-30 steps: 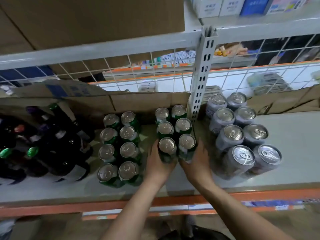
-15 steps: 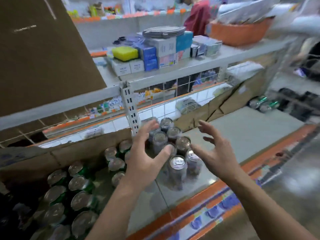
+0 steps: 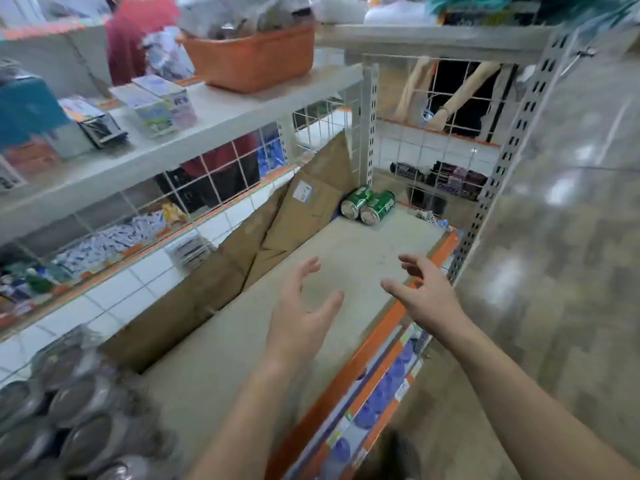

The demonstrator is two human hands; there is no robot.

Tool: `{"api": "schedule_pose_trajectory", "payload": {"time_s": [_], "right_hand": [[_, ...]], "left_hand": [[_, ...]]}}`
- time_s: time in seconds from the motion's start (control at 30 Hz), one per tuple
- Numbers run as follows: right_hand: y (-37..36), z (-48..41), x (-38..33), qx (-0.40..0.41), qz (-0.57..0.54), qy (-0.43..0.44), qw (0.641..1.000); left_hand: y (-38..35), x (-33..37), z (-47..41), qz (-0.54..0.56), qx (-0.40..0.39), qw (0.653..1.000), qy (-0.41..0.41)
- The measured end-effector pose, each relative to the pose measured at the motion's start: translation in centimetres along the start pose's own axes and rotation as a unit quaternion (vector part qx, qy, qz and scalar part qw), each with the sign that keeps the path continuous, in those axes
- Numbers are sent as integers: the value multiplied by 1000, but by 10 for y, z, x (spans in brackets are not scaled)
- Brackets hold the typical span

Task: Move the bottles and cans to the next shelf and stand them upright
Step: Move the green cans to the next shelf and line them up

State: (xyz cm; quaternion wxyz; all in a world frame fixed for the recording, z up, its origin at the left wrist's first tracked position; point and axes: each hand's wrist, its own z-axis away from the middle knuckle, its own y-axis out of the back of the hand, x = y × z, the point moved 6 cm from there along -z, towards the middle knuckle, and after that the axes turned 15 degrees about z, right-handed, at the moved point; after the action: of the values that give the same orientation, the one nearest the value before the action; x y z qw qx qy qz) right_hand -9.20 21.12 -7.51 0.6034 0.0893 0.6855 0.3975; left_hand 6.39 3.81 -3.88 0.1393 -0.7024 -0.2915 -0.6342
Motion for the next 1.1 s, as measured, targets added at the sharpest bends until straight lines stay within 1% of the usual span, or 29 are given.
{"api": "schedule_pose_trajectory", "payload": {"time_s": [0.1, 0.2, 0.33, 0.43, 0.53, 0.6, 0.67, 0.73, 0.8, 0.83, 0.9, 0.93, 1.03, 1.1], "right_hand": [[16, -66, 46, -28, -17, -46, 998], [25, -125, 68, -62, -8, -69, 996], [23, -198, 75, -100, 1, -73, 992], [13, -244, 80, -113, 18, -77, 990], [-1, -281, 79, -132, -9, -103, 986], [-15, -311, 80, -131, -51, -143, 980], [-28, -337, 78, -106, -99, -184, 972], [-42, -358, 81, -78, -90, -204, 972], [-49, -365, 78, -50, -67, -193, 978], [-50, -364, 75, -33, -72, -186, 979], [-48, -354, 72, -9, -126, -151, 981], [-44, -347, 74, 7, -131, -104, 986], [-27, -319, 82, 40, -66, 52, 996], [-20, -303, 88, 31, -18, 110, 993]], "left_hand": [[-54, -24, -66, -16, 20, 999, 27], [-89, -34, -124, -27, 37, 998, 51], [-111, -47, -176, -35, 57, 994, 84], [-120, -63, -205, -24, 65, 989, 132], [-127, -76, -234, -37, 56, 988, 136], [-130, -85, -253, -61, 57, 988, 131], [-135, -91, -266, -60, 65, 987, 136], [-141, -93, -274, -56, 68, 986, 139], [-146, -94, -278, -48, 60, 986, 146], [-147, -95, -280, -41, 58, 986, 148], [-143, -98, -285, -28, 66, 987, 147], [-140, -99, -288, -27, 73, 987, 142], [-135, -103, -299, -21, 84, 989, 123], [-141, -111, -309, -18, 81, 990, 118]]}}
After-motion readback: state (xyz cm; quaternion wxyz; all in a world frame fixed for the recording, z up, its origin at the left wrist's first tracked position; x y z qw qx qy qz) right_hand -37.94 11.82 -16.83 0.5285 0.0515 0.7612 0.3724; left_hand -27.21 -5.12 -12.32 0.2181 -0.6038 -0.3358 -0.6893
